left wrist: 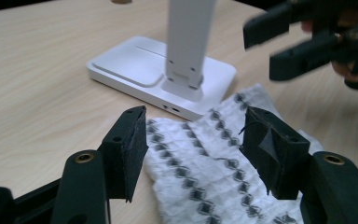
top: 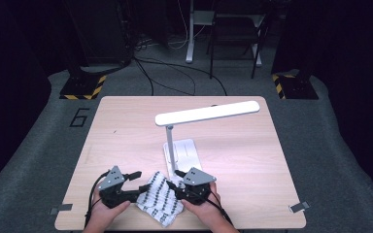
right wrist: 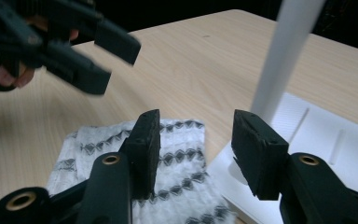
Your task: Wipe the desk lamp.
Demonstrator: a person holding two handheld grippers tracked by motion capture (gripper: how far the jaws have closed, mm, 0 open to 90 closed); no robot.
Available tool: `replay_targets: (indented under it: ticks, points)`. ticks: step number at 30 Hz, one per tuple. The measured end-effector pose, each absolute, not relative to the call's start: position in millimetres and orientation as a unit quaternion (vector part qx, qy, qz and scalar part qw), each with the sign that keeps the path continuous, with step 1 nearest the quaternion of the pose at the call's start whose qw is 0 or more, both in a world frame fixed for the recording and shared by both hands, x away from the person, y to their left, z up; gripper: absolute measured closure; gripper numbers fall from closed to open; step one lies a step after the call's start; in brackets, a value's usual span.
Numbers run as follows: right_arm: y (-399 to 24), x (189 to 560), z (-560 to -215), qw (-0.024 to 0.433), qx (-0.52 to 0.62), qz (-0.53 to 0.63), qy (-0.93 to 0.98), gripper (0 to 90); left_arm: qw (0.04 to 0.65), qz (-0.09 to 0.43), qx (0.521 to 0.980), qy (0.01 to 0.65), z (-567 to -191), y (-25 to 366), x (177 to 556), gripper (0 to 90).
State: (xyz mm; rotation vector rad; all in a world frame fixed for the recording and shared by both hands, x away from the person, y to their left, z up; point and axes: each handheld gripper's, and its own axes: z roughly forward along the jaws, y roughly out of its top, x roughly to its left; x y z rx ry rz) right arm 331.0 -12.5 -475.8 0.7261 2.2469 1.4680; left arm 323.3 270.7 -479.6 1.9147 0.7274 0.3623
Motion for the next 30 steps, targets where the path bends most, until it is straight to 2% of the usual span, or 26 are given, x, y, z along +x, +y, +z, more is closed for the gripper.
replay_targets:
  ticks: [5, 13, 18, 22, 26, 27, 30]
  points:
    - [-23.8, 329.5, -472.5, 0.185, 0.264, 0.524, 0.788, 51.8, 0.481, 0.125, 0.819, 0.286, -490.6, 253.2, 324.6, 38.9]
    - [-40.0, 330.2, -473.4, 0.187, 0.274, 0.538, 0.775, 52.1, 0.462, 0.093, 0.836, 0.282, -507.4, 240.3, 329.5, 37.9]
    - [-52.7, 332.6, -473.3, 0.198, 0.296, 0.546, 0.758, 52.1, 0.428, 0.090, 0.855, 0.279, -518.2, 234.9, 333.5, 35.6]
    - [-57.1, 333.8, -473.5, 0.199, 0.308, 0.549, 0.751, 52.4, 0.405, 0.090, 0.869, 0.269, -523.8, 232.7, 333.9, 39.3]
    - [-60.0, 334.8, -475.2, 0.200, 0.312, 0.546, 0.751, 52.8, 0.399, 0.105, 0.870, 0.270, -523.9, 234.8, 333.9, 49.9]
    - [-60.1, 335.2, -475.8, 0.204, 0.313, 0.544, 0.751, 53.2, 0.399, 0.109, 0.869, 0.273, -523.7, 235.6, 334.0, 56.6]
    - [-60.3, 335.3, -476.3, 0.205, 0.315, 0.543, 0.751, 53.5, 0.392, 0.110, 0.872, 0.273, -521.9, 237.6, 335.0, 69.3]
